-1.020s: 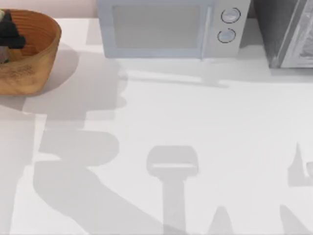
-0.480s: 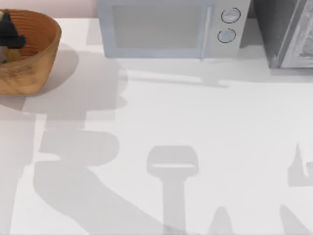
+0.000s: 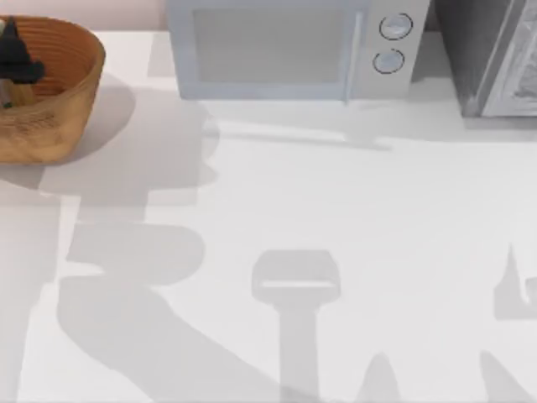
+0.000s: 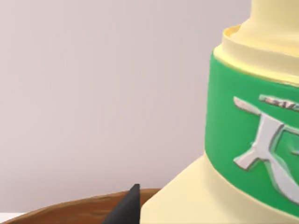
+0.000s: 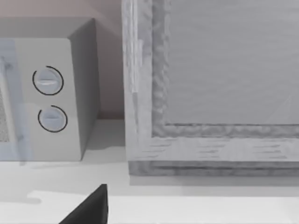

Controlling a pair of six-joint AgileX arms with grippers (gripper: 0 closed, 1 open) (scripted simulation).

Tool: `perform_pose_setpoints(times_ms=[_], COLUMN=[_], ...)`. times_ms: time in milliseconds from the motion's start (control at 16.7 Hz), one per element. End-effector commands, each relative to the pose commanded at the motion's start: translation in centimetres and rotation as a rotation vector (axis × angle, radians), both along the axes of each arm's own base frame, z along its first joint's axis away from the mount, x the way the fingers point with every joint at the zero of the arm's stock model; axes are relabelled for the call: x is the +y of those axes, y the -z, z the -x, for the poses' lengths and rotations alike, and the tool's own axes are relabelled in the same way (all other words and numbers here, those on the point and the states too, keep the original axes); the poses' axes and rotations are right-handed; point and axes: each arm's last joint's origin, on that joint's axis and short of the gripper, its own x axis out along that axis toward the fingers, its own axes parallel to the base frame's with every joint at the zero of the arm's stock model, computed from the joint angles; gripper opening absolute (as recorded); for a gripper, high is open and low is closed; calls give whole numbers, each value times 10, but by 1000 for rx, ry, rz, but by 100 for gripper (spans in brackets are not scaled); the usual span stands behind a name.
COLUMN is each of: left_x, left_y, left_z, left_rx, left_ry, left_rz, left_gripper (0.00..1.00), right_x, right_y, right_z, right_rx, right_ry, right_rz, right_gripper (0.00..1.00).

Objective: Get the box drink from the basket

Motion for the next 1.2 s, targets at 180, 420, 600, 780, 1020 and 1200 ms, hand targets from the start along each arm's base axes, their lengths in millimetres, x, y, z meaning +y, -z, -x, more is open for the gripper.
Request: perform_pose_setpoints(times_ms=[180, 420, 600, 780, 1020, 1200], left_x=[0, 1, 1, 1, 0, 0], left_y=[-4, -37, -74, -110, -144, -150], left_z=[-1, -8, -11, -8, -2, 0], left_rx=[10, -2, -12, -10, -1, 0], left_ry=[0, 1, 1, 0, 0, 0], left_rz=[4, 2, -1, -1, 0, 0], left_gripper=[0, 0, 0, 0, 0, 0], right_x=[0, 0, 0, 0, 0, 0], right_y=[0, 0, 0, 0, 0, 0], right_z=[0, 0, 0, 0, 0, 0], right_rx=[0, 0, 0, 0, 0, 0], right_ry=[0, 0, 0, 0, 0, 0], right_rz=[0, 0, 0, 0, 0, 0], right_gripper=[100, 100, 100, 100, 100, 100])
